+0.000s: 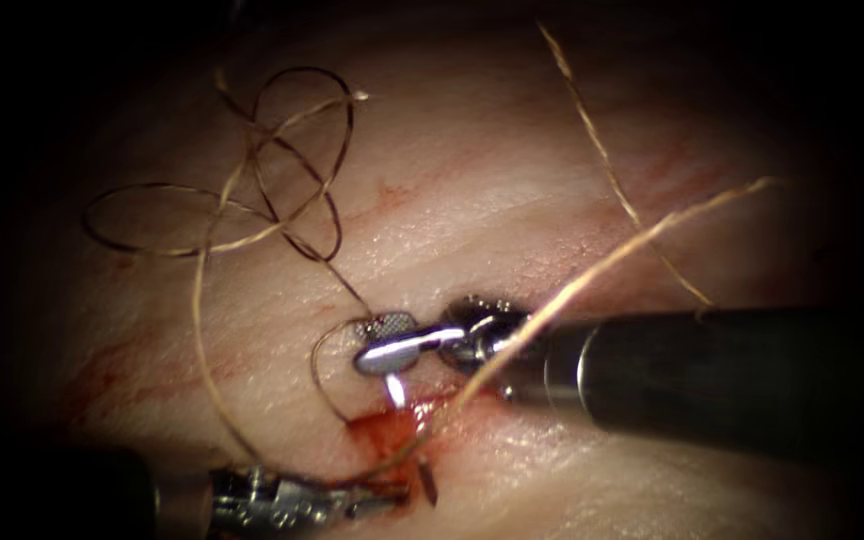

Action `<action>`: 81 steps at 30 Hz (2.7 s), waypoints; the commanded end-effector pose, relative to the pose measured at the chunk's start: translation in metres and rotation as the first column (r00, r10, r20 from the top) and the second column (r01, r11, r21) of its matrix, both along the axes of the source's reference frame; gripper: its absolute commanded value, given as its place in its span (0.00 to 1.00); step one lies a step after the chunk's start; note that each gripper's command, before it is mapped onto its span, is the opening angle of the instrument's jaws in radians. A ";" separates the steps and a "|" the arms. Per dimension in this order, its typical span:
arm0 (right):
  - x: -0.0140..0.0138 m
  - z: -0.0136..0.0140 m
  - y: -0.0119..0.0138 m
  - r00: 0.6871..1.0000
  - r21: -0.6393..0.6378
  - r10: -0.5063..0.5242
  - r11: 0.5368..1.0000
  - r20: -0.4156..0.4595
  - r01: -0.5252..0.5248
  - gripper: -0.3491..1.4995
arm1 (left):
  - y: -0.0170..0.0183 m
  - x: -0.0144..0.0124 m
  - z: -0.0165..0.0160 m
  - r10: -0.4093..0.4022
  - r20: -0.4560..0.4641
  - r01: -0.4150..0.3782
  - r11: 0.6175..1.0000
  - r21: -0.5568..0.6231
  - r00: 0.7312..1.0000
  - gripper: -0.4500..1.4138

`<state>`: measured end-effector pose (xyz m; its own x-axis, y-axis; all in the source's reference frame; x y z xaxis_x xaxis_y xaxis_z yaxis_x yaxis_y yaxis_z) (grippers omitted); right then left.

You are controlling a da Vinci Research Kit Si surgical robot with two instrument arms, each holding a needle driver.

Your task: Wound Closure

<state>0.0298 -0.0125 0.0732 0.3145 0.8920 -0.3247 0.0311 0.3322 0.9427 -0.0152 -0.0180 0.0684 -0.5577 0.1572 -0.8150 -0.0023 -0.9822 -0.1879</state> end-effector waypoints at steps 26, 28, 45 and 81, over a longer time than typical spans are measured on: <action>-0.0008 0.0027 0.0013 0.993 -0.095 -0.061 0.993 0.105 0.071 0.81 | -0.0009 -0.0006 0.0003 0.004 0.000 -0.004 1.000 0.005 1.000 0.00; -0.0006 0.0029 0.0011 0.992 -0.096 -0.064 0.993 0.105 0.074 0.81 | -0.0009 -0.0006 0.0003 0.004 0.000 -0.004 1.000 0.005 1.000 0.00; 0.0004 0.0026 0.0008 0.995 0.129 -0.026 0.992 0.101 0.013 0.00 | -0.0009 -0.0005 0.0002 0.006 0.001 -0.006 1.000 0.005 1.000 0.00; -0.0045 0.0007 0.0061 0.999 -0.187 0.045 0.982 0.023 -0.040 0.87 | -0.0013 -0.0007 -0.0009 0.015 0.040 -0.012 0.997 -0.081 0.999 0.33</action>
